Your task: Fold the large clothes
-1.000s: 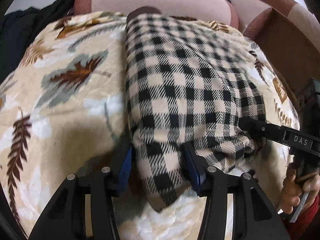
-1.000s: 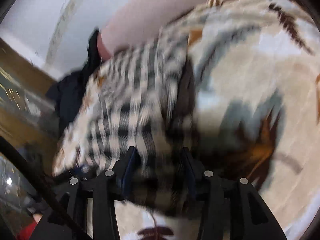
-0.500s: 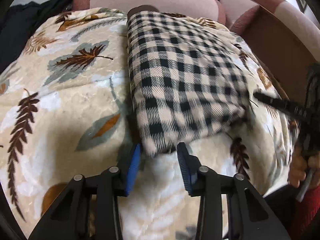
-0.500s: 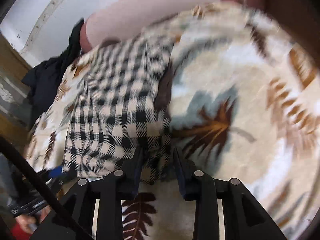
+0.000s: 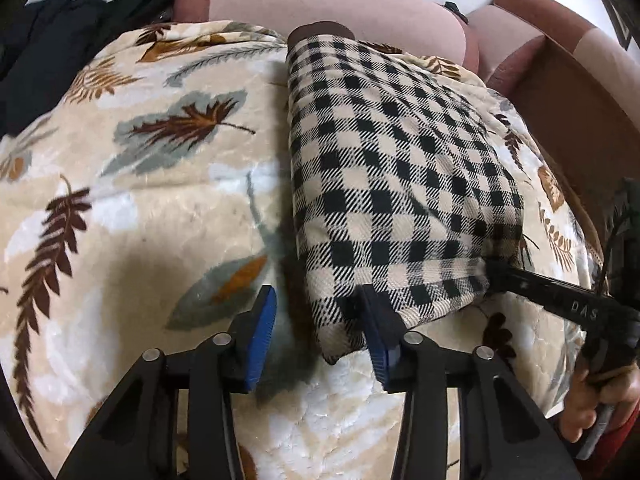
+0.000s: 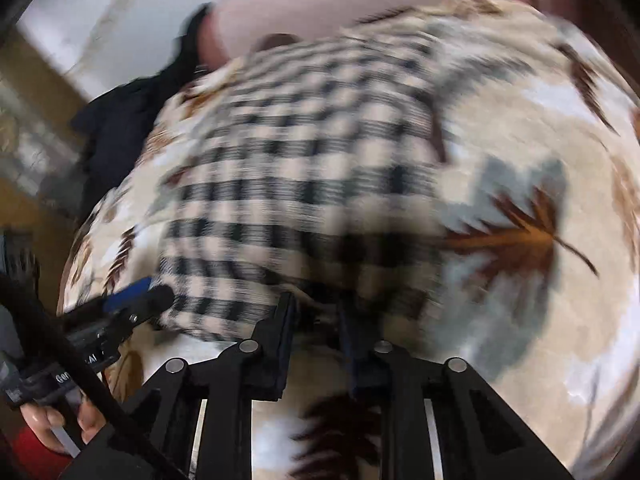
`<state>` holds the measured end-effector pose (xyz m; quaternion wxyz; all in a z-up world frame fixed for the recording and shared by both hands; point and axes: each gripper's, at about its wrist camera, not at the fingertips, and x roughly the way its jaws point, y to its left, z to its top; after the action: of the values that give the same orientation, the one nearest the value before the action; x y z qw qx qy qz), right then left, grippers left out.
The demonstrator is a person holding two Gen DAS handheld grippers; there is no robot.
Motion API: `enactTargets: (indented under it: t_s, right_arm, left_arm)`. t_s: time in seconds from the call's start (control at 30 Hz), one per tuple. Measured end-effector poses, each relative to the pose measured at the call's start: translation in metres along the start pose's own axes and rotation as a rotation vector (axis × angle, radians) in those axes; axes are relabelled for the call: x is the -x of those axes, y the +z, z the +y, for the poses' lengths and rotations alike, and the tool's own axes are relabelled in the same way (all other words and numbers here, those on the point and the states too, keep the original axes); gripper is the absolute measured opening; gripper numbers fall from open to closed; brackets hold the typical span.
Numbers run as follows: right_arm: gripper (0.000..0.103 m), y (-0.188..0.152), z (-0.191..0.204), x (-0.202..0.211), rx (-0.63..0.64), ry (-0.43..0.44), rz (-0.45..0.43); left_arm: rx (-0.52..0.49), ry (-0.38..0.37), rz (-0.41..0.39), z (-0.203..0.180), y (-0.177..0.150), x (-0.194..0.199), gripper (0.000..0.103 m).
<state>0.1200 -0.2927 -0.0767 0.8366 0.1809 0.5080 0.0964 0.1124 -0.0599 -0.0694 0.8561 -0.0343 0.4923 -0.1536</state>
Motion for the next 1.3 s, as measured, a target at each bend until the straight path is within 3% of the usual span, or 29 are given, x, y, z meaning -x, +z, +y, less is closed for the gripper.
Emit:
enactTargets:
  t_s: [0.13,0.27,0.4,0.47,0.57,0.7,0.77,0.93,1.3]
  right_arm:
    - [0.005,-0.005,-0.018,0.015,-0.043,0.0,-0.003]
    - [0.017,-0.007,-0.018,0.054,0.032,-0.13,-0.192]
    - [0.018,0.005,0.003,0.07,0.063,-0.059,-0.317]
    - [0.018,0.013,0.011,0.06,0.079,-0.018,-0.307]
    - [0.018,0.024,0.027,0.034,0.102,-0.026,-0.268]
    - [0.02,0.04,0.02,0.001,0.094,-0.167,-0.205]
    - [0.031,0.042,0.012,0.002,0.06,-0.204,-0.229]
    - [0.032,0.035,0.02,0.028,0.107,-0.294,-0.345]
    - [0.038,0.003,0.044,0.031,0.143,-0.322,-0.294]
  left_arm:
    - [0.014,-0.017,0.028,0.006,-0.007,-0.001,0.046]
    - [0.013,-0.001,0.074,0.007,-0.023,-0.002,0.048]
    - [-0.023,0.047,0.046,0.002,-0.035,0.003,0.043]
    - [-0.003,0.022,0.049,0.001,-0.037,0.008,0.043]
    - [0.019,0.002,0.025,-0.002,-0.039,0.022,0.043]
    - [-0.006,0.09,-0.061,-0.011,-0.043,0.048,0.049]
    - [-0.026,0.149,-0.113,-0.016,-0.046,0.06,0.058]
    - [-0.088,0.28,-0.224,-0.027,-0.054,0.085,0.066]
    - [-0.097,0.286,-0.237,-0.03,-0.07,0.106,0.067]
